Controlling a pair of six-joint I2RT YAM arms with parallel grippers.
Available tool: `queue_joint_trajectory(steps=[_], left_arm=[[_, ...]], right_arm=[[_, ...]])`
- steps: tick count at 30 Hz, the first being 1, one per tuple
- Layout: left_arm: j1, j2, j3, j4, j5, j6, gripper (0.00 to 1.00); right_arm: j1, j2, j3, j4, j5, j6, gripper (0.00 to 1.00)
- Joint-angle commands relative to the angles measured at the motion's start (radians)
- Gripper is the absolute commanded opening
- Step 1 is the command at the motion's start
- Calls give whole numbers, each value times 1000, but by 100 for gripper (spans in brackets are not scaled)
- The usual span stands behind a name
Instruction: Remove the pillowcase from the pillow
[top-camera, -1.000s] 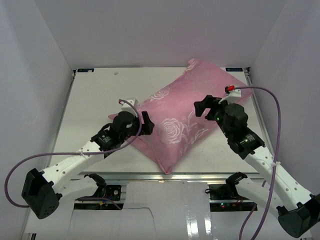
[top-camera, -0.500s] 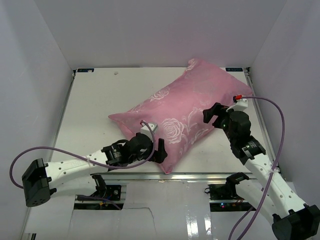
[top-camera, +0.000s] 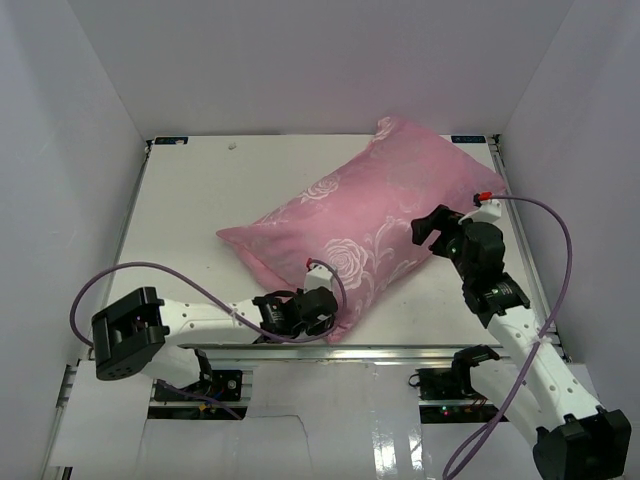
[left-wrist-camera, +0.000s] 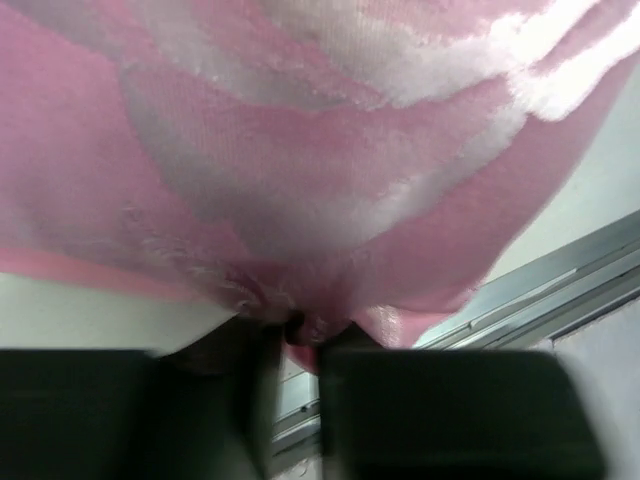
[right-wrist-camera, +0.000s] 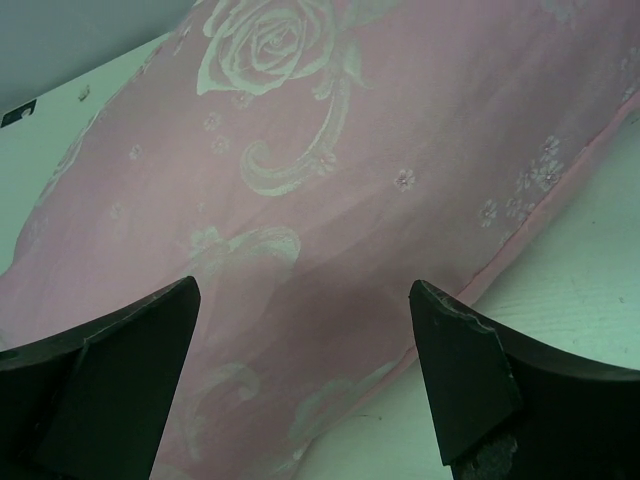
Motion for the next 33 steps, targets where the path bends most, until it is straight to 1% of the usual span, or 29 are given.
queue_joint_trajectory(steps=[1, 2, 3, 4, 5, 6, 7, 8, 9, 10, 12, 15, 19, 22, 26, 29, 30, 33], left_arm=[[-6, -25, 18, -10, -95, -13, 18], [-4, -39, 22, -39, -115, -21, 4], [-4, -59, 27, -76, -157, -27, 0], [-4, -84, 37, -146, -179, -39, 0], [-4, -146, 39, -174, -196, -50, 0], [-6, -186, 35, -193, -210, -61, 0], [-4, -229, 15, -202, -210, -59, 0], [-4, -318, 1, -202, -209, -59, 0], [-4, -359, -13, -201, -205, -63, 0], [-4, -398, -24, -200, -205, -61, 0], [-3, -482, -50, -204, -199, -55, 0], [-3, -545, -64, -219, -192, -47, 0], [-3, -588, -54, -262, -199, -49, 0], [-3, -627, -48, -274, -195, -49, 0], [-3, -677, -48, -274, -184, -47, 0], [-3, -696, -50, -276, -195, -33, 0], [-3, -697, -48, -276, -196, -33, 0], [-3, -694, -47, -274, -181, -41, 0]], right_arm=[[-67, 20, -24, 141, -82, 27, 92], [-90, 46, -24, 153, -106, 33, 92], [-117, 63, -24, 162, -123, 52, 92], [-180, 83, -25, 184, -142, 66, 93], [-217, 124, -39, 198, -163, 82, 93], [-298, 143, -51, 218, -247, 112, 94], [-350, 162, -71, 280, -293, 125, 94], [-384, 193, -114, 320, -376, 137, 95], [-441, 207, -131, 352, -401, 155, 95], [-458, 231, -145, 400, -412, 160, 96], [-484, 258, -162, 438, -407, 160, 96], [-501, 325, -145, 472, -397, 160, 96], [-536, 411, -150, 553, -407, 178, 97], [-564, 454, -160, 649, -424, 194, 98], [-569, 509, -174, 736, -439, 220, 99], [-569, 555, -196, 858, -426, 240, 100], [-568, 583, -200, 888, -418, 252, 95], [-570, 636, -220, 987, -394, 295, 92]])
